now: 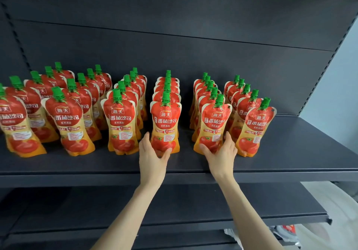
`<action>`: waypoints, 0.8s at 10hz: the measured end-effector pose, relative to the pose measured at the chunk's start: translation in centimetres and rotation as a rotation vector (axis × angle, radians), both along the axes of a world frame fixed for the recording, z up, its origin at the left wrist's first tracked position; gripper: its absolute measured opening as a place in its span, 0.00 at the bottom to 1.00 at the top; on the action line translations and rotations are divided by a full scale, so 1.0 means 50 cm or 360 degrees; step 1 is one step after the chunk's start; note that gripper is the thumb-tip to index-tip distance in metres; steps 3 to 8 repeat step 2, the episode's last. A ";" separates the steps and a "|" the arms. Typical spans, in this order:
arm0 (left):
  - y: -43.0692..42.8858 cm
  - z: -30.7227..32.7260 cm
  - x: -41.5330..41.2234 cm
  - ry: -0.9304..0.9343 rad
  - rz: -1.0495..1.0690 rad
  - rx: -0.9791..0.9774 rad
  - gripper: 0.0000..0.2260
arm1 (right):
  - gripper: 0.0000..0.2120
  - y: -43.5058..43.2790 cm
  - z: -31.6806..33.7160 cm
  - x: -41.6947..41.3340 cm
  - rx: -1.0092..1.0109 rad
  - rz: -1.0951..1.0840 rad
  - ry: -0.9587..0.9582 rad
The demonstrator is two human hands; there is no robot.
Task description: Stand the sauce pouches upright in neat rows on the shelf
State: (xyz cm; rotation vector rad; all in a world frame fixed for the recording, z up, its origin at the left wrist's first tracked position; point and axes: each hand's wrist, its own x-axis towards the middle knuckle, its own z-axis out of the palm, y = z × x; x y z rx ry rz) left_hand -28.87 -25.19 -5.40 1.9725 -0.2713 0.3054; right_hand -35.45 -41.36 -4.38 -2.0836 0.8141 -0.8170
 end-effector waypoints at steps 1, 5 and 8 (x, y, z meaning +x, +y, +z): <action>0.037 0.016 -0.050 -0.0176 -0.0118 -0.0060 0.28 | 0.34 0.027 0.031 -0.048 -0.0074 0.0049 -0.0212; 0.120 0.080 -0.085 -0.0536 -0.0259 -0.0305 0.17 | 0.19 0.040 0.116 -0.118 -0.0032 0.0195 -0.0670; 0.120 0.080 -0.085 -0.0536 -0.0259 -0.0305 0.17 | 0.19 0.040 0.116 -0.118 -0.0032 0.0195 -0.0670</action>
